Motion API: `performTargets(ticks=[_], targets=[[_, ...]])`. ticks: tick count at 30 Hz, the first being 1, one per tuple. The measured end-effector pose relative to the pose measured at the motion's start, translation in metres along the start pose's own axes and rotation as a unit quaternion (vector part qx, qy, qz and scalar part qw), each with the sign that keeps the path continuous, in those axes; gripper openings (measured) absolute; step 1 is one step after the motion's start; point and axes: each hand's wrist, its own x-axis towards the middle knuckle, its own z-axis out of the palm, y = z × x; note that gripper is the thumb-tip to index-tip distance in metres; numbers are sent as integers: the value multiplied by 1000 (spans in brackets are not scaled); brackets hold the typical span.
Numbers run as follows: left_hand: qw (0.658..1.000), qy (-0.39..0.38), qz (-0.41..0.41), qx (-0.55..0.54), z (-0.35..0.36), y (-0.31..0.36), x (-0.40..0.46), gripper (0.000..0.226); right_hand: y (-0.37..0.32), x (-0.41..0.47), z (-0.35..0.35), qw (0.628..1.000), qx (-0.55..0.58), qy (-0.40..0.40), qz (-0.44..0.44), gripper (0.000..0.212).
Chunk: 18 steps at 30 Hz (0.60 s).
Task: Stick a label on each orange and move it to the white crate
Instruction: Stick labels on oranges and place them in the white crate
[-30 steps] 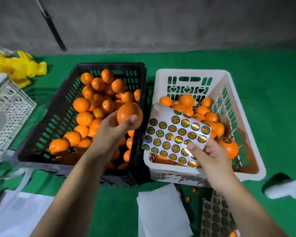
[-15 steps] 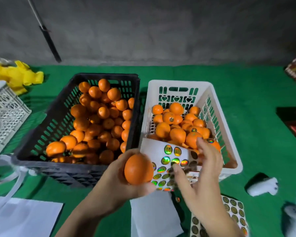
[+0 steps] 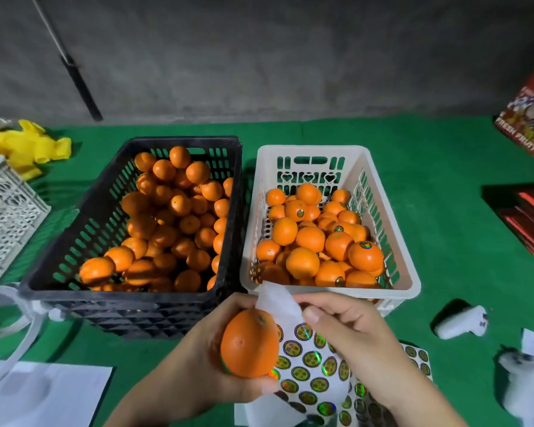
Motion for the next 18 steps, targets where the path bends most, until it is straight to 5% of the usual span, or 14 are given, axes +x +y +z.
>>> performTargets(ticks=[4,14,18], targets=[[1000,8,11,6,2,2,0,77,-12,-2,-13,996,-50,69,-24,19],[998,22,50,24,9,11,5,76,-26,-9,-22,972,-205,32,-109,12],[999,10,47,9,13,16,9,77,-19,-9,-27,963,-228,9,-145,41]])
